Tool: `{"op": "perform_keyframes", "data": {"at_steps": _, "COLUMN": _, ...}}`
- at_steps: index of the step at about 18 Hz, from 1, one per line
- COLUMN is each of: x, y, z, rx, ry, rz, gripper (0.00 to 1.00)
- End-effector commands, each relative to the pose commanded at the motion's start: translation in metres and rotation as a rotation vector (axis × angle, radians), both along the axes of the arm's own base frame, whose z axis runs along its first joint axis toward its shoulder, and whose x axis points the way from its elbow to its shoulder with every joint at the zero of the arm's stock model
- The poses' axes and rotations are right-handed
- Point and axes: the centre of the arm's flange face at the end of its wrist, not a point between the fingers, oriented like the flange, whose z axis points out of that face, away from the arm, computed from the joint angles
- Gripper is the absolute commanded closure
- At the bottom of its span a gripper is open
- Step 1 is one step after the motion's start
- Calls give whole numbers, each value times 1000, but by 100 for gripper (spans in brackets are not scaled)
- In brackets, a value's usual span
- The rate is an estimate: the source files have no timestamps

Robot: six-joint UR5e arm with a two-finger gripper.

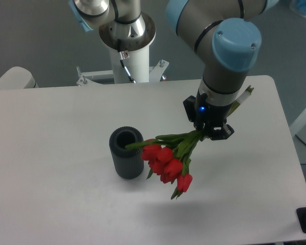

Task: Insert the flowers into the vase
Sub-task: 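Swing the held red tulips upright above the dark grey vase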

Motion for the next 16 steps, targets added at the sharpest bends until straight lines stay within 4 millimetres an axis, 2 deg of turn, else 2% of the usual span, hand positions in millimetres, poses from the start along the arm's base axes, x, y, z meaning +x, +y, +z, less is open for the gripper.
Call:
{"op": "perform_keyframes", "data": {"at_steps": 4, "x": 2, "y": 2, "z": 0, "rx": 10, "ry": -7, "rz": -2, "gripper": 100}}
{"op": "perform_keyframes", "data": {"at_steps": 9, "x": 11, "y": 12, "z": 10, "rx": 89, "ry": -50, "rz": 37, "gripper": 100}}
{"op": "perform_keyframes", "data": {"at_steps": 16, "x": 42, "y": 35, "z": 24, "rx": 405, "ry": -304, "rz": 68, "gripper": 100}}
